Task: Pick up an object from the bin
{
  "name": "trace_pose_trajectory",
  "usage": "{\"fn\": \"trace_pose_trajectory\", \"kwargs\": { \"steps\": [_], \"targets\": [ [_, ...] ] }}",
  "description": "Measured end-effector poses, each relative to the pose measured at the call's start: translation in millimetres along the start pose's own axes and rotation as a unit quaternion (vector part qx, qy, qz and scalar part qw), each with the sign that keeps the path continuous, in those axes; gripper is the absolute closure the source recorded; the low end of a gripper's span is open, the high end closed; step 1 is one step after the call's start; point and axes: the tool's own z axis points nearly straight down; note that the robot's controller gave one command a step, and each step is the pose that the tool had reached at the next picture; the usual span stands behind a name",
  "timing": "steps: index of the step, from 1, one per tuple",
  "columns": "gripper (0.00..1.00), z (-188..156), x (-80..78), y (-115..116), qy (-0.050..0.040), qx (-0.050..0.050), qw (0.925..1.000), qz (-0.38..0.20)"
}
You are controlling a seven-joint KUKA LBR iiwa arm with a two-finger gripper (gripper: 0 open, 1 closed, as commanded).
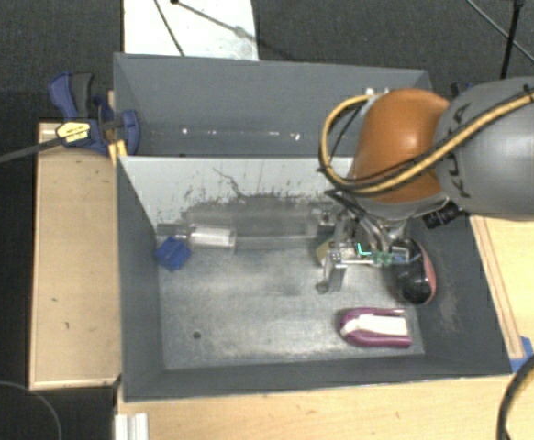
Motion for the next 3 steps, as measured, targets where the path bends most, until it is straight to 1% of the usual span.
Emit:
{"fn": "trace_pose_trajectory", "kwargs": {
  "steps": [1,2,3],
  "targets": [
    [0.0,28.7,2.2,-87.8,-0.0038,0.001,1.0,-0.002],
    [0.0,63.9,-9.0,-145.0,-0.0062,0.001,0.9992,0.038],
    [1.0,63.1,-8.8,-142.3,-0.0057,0.0,0.9993,0.037]
  ]
}}
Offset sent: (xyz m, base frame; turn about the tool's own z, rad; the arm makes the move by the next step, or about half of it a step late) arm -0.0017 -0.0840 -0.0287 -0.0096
